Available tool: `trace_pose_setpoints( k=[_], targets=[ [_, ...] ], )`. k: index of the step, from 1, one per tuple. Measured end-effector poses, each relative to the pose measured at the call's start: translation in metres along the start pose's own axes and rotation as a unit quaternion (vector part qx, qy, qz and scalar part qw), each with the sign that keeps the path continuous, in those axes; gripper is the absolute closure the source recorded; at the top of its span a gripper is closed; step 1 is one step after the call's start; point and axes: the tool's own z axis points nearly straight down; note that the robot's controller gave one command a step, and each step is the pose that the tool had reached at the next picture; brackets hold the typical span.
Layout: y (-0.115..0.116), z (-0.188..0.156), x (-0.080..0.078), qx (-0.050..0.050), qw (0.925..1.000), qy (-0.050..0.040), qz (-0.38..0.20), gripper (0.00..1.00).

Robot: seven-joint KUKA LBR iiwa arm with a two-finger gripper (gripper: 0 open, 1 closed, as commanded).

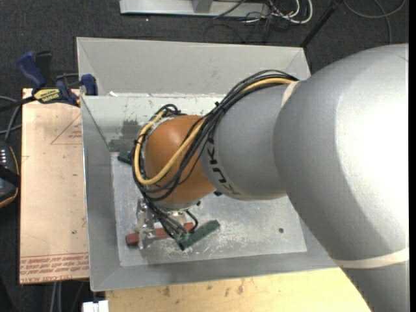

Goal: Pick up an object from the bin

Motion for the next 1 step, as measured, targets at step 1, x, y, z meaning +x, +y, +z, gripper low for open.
trace_pose_setpoints(
  k=[1],
  targets=[
    [-0.0095, -0.128, -0.0215, 0.0, 1.0, -0.0013, 0.007, 1.0]
  ],
)
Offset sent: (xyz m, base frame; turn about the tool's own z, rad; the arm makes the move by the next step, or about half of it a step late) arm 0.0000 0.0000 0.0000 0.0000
